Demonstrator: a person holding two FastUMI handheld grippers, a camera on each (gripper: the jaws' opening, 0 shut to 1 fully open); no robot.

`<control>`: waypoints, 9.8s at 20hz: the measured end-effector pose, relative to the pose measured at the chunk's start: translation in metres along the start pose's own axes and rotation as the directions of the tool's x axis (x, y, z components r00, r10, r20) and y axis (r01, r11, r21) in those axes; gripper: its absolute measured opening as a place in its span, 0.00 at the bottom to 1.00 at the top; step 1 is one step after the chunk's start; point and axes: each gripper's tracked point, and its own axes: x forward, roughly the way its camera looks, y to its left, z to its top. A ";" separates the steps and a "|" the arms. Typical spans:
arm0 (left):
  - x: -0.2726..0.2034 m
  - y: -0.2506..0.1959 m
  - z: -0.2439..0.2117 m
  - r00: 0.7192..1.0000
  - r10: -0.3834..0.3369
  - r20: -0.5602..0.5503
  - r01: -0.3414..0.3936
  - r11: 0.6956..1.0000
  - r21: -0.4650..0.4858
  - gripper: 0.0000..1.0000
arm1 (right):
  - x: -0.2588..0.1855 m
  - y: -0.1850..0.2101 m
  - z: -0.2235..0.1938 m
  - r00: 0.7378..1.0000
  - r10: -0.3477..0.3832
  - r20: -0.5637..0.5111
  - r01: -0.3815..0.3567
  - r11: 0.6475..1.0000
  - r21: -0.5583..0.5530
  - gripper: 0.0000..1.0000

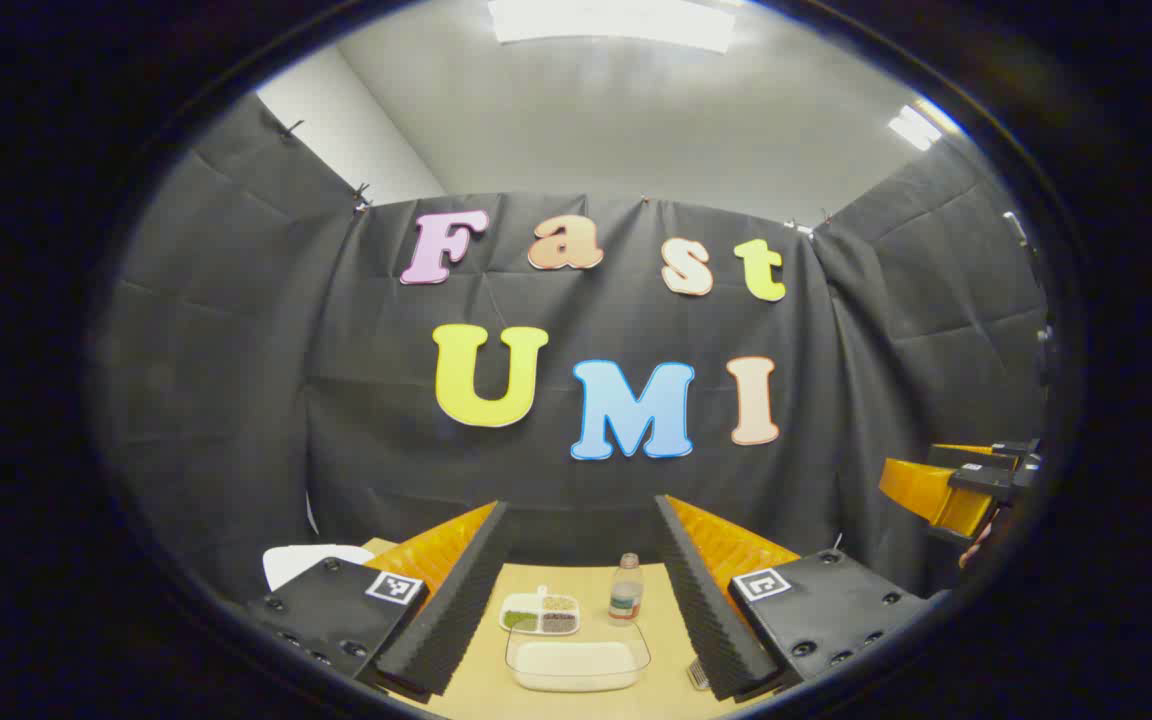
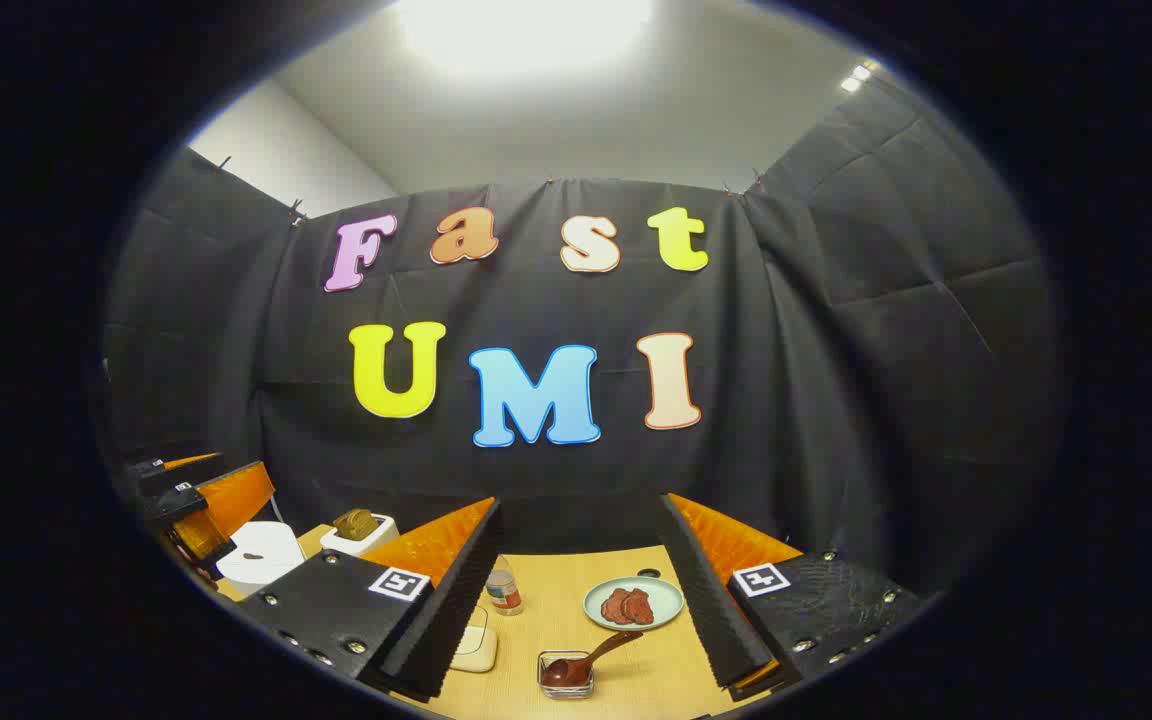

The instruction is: Close the left gripper, press the button to open the rice cooker; take a wooden spoon from the chopstick holder with the right hand, scoop a spoonful of rice and pour it into the rice cooker, then put the wooden spoon back into the chopstick holder.

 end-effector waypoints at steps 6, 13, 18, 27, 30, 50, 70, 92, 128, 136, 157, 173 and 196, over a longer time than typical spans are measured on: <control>0.001 0.002 0.004 0.998 0.059 -0.010 -0.059 0.998 0.000 0.96 | 0.016 0.003 -0.001 0.998 0.054 -0.019 -0.053 0.998 0.046 0.94; 0.016 0.015 0.011 1.000 -0.003 -0.016 0.003 1.000 -0.010 0.96 | 0.023 0.019 0.007 1.000 0.001 -0.004 -0.001 0.999 0.038 0.94; 0.022 0.028 0.003 0.999 -0.017 -0.030 0.017 1.000 -0.024 0.97 | 0.023 0.036 0.012 1.000 -0.002 0.012 0.001 1.000 0.020 0.94; 0.021 0.051 0.001 0.999 0.019 -0.028 -0.020 1.000 -0.023 0.96 | 0.022 0.047 0.010 1.000 0.012 0.007 -0.012 1.000 0.009 0.94; 0.024 0.063 -0.007 0.998 0.034 -0.046 -0.035 0.999 -0.011 0.97 | 0.023 0.051 0.004 1.000 0.022 -0.006 -0.022 1.000 0.011 0.94; 0.045 0.279 -0.202 0.823 0.185 -0.537 -0.275 0.957 -0.091 0.08 | 0.048 0.088 -0.046 0.988 0.082 -0.129 -0.086 0.996 -0.027 0.94; 0.065 0.333 -0.295 0.642 0.208 -0.738 -0.373 0.925 -0.064 0.11 | 0.062 0.093 -0.065 0.980 0.078 -0.183 -0.086 0.996 -0.037 0.95; 0.091 0.367 -0.240 0.697 0.366 -0.617 -0.379 0.918 0.118 0.08 | 0.054 0.081 -0.056 0.984 0.081 -0.156 -0.089 0.995 -0.043 0.94; 0.040 0.138 -0.030 0.992 0.120 -0.031 -0.120 0.993 0.010 0.92 | 0.097 -0.057 -0.244 0.885 -0.010 -0.465 0.080 0.988 0.131 0.95; 0.036 0.138 -0.038 0.979 0.190 -0.074 -0.189 0.982 0.030 0.92 | 0.114 -0.049 -0.306 0.829 0.084 -0.552 0.062 0.969 0.240 0.96; 0.029 0.161 -0.057 0.987 0.122 -0.102 -0.126 0.991 -0.035 0.96 | 0.109 -0.007 -0.231 0.884 0.211 -0.417 -0.007 0.898 0.439 0.10; 0.005 0.202 -0.068 0.990 0.088 -0.109 -0.086 0.996 0.023 0.96 | 0.164 0.186 -0.207 0.850 0.392 -0.353 -0.256 0.891 0.374 0.10; -0.006 0.250 -0.117 0.975 0.064 -0.213 -0.064 0.998 0.007 0.95 | 0.163 0.268 -0.318 0.770 0.448 -0.453 -0.098 0.786 0.611 0.10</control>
